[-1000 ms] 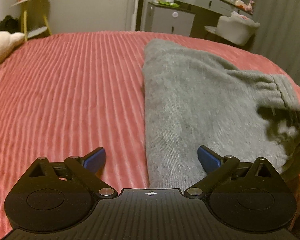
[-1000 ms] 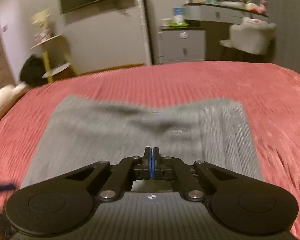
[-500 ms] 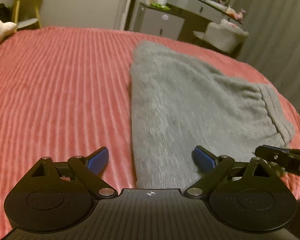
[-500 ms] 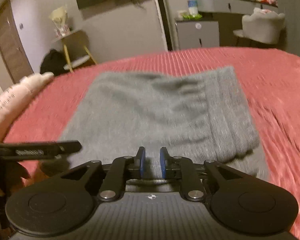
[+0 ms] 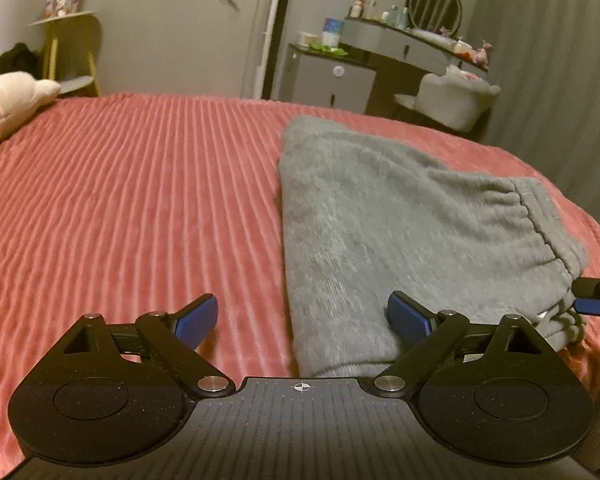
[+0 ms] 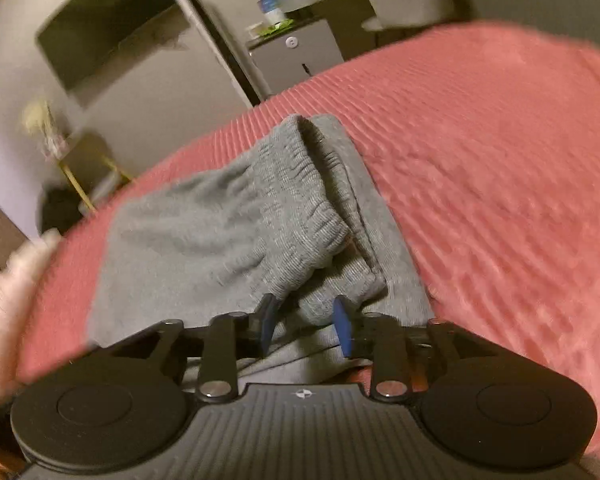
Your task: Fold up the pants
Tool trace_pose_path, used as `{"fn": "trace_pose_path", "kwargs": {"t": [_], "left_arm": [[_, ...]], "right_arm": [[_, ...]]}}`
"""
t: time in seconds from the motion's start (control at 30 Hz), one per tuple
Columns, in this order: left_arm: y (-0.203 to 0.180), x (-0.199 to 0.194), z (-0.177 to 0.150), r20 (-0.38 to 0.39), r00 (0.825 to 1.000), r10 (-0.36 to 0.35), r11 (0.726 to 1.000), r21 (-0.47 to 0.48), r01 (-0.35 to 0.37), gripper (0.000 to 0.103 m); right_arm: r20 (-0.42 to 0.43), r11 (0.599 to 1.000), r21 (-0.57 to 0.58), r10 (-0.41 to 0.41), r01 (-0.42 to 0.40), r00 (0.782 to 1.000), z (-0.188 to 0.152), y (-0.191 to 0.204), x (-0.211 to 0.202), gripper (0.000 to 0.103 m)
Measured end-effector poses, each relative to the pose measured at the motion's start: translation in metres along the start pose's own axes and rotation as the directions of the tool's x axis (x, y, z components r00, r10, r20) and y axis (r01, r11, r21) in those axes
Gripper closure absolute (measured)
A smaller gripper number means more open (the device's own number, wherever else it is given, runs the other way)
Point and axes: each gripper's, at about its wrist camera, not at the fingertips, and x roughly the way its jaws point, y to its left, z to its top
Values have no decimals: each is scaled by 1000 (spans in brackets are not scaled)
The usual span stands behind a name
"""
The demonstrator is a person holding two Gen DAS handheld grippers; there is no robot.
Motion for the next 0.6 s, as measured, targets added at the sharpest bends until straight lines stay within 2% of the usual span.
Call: {"fn": "trace_pose_path", "kwargs": {"t": [0.03, 0.07, 0.1, 0.13, 0.23, 0.3, 0.4, 0.47, 0.53, 0.57, 0.6], "left_arm": [[0, -1, 0, -1, 1000, 1, 1000, -15, -1, 7], [0, -1, 0, -5, 1000, 5, 1000, -27, -5, 7], [0, -1, -1, -10, 1000, 14, 999, -38, -14, 7], [0, -1, -1, -17, 1000, 21, 998, -52, -22, 7], [0, -3, -3, -29, 999, 33, 996, -86, -36, 7], [-1, -3, -5, -36, 998, 41, 994, -104, -45, 7], [-2, -5, -7, -48, 997, 57, 990, -129, -63, 7], [-2, -6, -8, -58, 996, 62, 987, -145, -69, 7], [-2, -7, -9, -67, 995, 74, 984, -157, -83, 6], [-2, -7, -10, -68, 994, 82, 983, -162, -92, 6], [-3, -7, -10, -69, 994, 87, 982, -164, -97, 6]], "right_arm": [[1, 997, 63, 35, -35, 999, 2, -10, -2, 70], [3, 993, 106, 59, -59, 998, 2, -17, -1, 65], [2, 986, 148, 77, -76, 997, 3, -25, 0, 54], [0, 979, 188, 81, -79, 997, 3, -33, 1, 48], [8, 946, 293, 140, -136, 990, 4, -47, 8, 43], [11, 929, 325, 182, -175, 983, 6, -50, 16, 33], [22, 900, 376, 231, -222, 973, 9, -52, 37, 25], [20, 894, 379, 249, -238, 968, 13, -48, 52, 24], [21, 907, 357, 232, -224, 972, 12, -43, 59, 28], [21, 918, 339, 211, -205, 977, 12, -41, 60, 45], [24, 919, 334, 212, -208, 977, 12, -41, 61, 53]]}}
